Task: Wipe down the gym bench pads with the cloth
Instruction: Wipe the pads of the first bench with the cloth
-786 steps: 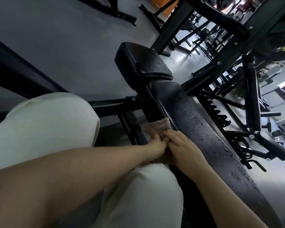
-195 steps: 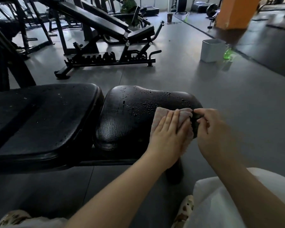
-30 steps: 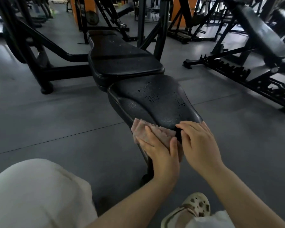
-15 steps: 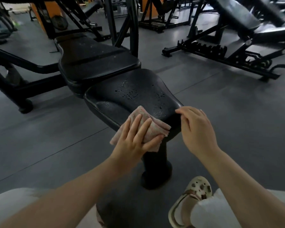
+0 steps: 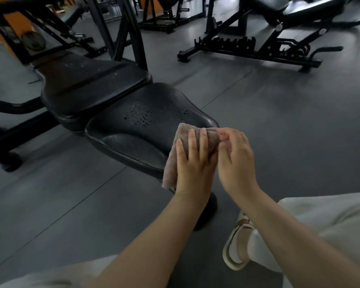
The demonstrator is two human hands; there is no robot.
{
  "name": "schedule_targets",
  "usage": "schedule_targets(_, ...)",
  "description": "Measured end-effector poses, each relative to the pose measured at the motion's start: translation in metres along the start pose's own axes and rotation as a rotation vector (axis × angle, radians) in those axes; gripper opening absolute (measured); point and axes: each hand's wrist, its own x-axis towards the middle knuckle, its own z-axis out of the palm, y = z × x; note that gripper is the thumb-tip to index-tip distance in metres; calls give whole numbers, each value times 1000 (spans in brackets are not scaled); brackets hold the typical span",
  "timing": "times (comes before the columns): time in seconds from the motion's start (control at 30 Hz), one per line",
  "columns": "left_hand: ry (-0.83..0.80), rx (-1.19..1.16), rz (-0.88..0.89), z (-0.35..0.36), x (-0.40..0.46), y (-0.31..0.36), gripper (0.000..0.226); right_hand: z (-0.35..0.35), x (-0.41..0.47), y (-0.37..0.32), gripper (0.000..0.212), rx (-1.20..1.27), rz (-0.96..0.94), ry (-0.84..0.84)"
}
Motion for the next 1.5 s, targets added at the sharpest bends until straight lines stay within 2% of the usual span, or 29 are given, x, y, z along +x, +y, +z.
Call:
schedule_targets(0.07, -57, -44, 22, -10, 3, -2, 91, 0, -2, -3, 28, 102, 62, 33)
schedule_targets(0.13, -65, -177, 132, -17, 1, -16, 81, -1, -3, -5, 29, 179, 147, 44)
schedule_targets(0.23, -59, -557, 264, -25, 0, -47, 64, 5, -12, -11, 23, 192, 235, -3)
schedule_targets(0.3, -132, -878, 240, -32, 5, -66, 44, 15, -20, -15, 26, 171, 247, -18)
schedule_targets(0.37, -96, -1006, 140, -32, 12, -79, 30, 26, -27, -21, 40, 98, 266, -81)
schedule_targets(0.47, 62, -879, -36, -21, 23, -88, 27, 41, -25, -29, 61, 82, 340, -191)
schedule_targets(0.53, 85, -771, -84, -9, 25, -90, 27, 48, -13, -28, 71, 48, 363, -213)
schedule_targets(0.73, 115, -727, -50, 7, 22, -86, 36, 47, 51, -3, 59, 11, 502, -187)
schedule_targets(0.83, 110, -744, -45, 7, 22, -86, 37, 57, 29, -10, 60, 25, 505, -107)
schedule_targets(0.93, 102, -749, -56, 7, 20, -85, 32, 71, -11, -26, 70, 48, 473, -29)
schedule_targets(1.03, 91, -757, -68, 7, 20, -84, 32, 74, -11, -27, 73, 131, 487, 5)
schedule_targets(1.17, 114, -731, -67, 9, 19, -83, 35, 64, 36, -3, 64, 154, 607, -15)
schedule_targets(1.27, 119, -681, -103, 4, 19, -81, 36, 57, 81, 21, 34, 207, 659, -160)
schedule_targets(1.37, 119, -655, -119, 2, 18, -80, 36, 52, 101, 30, 43, 264, 668, -308)
schedule_targets(1.5, 105, -585, -105, -3, 19, -79, 36, 50, 78, 29, 21, 353, 546, -166)
